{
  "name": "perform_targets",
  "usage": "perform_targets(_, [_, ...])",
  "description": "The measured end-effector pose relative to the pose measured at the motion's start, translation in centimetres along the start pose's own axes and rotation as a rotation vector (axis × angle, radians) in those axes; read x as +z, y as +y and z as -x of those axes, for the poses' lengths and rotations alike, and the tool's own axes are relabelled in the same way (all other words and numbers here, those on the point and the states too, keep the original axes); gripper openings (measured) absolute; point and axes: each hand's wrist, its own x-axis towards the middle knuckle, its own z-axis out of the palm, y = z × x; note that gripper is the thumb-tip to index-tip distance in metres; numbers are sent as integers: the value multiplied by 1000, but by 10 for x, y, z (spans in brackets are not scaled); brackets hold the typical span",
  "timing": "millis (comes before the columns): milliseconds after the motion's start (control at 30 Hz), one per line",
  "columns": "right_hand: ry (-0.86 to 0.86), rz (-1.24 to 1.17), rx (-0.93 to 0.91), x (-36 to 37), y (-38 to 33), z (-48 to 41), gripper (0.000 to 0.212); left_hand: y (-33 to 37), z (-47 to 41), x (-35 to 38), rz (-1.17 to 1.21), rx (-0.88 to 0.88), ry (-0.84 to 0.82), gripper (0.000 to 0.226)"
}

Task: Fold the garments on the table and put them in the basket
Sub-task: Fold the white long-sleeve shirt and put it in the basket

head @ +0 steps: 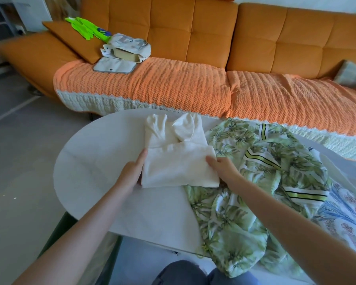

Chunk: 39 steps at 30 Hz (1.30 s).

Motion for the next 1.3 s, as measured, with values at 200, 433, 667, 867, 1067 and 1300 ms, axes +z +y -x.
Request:
perform_targets(200, [41,96,-88,6,0,13,42,-20,23,2,-59,263,-29,38])
perform_targets(433, [126,208,-100,5,6,16,32,-25,19,8,-257,327,159,32])
perform_targets(667, [263,423,-245,10,7,27,31,-20,25,7,-244,293,128,26])
perform_targets(867, [41,712,-631,10,5,27,60,-22,30,14,-740,902,23,74])
perform_targets(1067, [-174,1122,-666,14,33,8,67,-36,23,20,-969,623,-194,107])
perform_targets(1300, [-221,1137,-638,16,30,8,107,-27,23,16,-984,547,-281,100])
